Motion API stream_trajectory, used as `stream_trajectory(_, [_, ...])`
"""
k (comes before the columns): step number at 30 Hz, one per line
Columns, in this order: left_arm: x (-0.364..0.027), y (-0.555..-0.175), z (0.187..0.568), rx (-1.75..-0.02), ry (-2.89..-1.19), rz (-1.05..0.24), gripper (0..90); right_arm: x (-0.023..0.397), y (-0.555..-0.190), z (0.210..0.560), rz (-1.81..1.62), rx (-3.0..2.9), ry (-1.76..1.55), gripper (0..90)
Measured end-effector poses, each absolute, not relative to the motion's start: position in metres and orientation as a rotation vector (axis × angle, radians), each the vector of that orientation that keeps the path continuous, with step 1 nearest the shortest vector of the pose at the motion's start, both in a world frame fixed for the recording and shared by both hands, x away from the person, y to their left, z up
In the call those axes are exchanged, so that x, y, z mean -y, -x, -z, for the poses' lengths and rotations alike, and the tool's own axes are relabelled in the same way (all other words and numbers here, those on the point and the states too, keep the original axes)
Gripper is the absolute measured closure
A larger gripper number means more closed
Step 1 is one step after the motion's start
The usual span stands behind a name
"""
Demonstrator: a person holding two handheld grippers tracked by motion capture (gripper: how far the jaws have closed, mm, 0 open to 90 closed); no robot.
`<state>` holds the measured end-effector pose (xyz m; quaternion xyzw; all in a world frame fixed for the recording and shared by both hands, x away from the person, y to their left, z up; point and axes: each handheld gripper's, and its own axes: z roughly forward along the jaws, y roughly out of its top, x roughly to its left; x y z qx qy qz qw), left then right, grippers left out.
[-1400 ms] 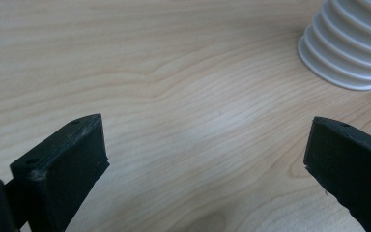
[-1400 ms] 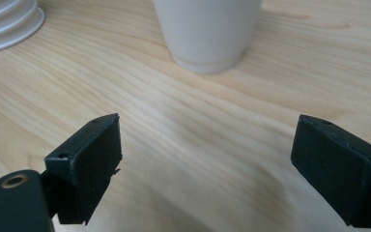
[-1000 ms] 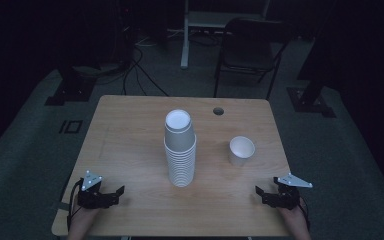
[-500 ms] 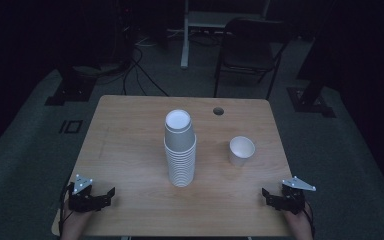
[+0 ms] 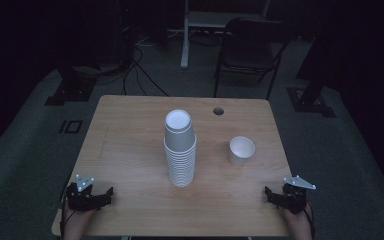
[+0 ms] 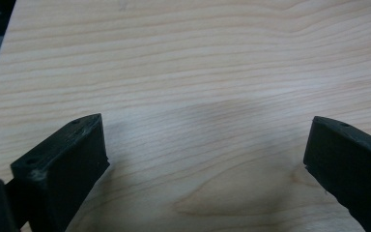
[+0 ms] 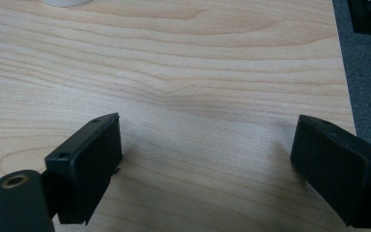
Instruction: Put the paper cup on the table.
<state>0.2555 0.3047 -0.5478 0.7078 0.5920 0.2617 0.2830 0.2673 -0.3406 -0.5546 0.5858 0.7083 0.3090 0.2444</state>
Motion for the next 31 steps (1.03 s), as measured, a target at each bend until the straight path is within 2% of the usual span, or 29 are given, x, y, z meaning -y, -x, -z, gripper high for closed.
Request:
stream_trajectory(5, [-0.3058,-0.2579,0.5488,-1.630,-1.874,-0.672,4.7,0.3406,-0.2680,0.5546,-0.842,-1.929,-1.605,10.3])
stream_trajectory(15, [-0.3072,-0.2617,0.5491,-1.728,-1.807,-0.706,2.2,0.3391,-0.2707,0.5546,-0.843,-1.928,-1.607,10.3])
stream_trajectory(31, [-0.3070,-0.2624,0.5491,-1.728,-1.809,-0.706,2.2,0.3374,-0.2737,0.5545,-0.842,-1.928,-1.609,10.3])
